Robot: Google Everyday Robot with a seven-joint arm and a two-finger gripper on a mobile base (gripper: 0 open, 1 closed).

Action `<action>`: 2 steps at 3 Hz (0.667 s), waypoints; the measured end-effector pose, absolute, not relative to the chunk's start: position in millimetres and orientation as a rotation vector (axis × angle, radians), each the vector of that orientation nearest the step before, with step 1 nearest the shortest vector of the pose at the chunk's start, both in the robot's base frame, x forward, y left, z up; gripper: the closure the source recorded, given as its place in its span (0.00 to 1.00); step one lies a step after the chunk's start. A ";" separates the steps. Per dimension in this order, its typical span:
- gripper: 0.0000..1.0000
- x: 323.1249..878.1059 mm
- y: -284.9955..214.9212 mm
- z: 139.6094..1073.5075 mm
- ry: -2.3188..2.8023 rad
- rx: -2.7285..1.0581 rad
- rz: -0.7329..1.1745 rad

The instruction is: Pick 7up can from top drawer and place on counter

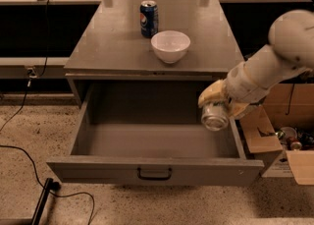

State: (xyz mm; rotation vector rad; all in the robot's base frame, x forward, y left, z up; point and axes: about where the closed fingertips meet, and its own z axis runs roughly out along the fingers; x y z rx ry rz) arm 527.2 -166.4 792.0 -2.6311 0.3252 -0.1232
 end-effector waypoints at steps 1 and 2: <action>1.00 537.6 -176.0 849.1 0.302 -2.643 -0.183; 1.00 574.6 -185.9 879.0 0.327 -2.661 -0.217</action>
Offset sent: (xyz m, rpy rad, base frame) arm 0.1047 -0.0381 0.1405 -0.0608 -0.1144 -0.0624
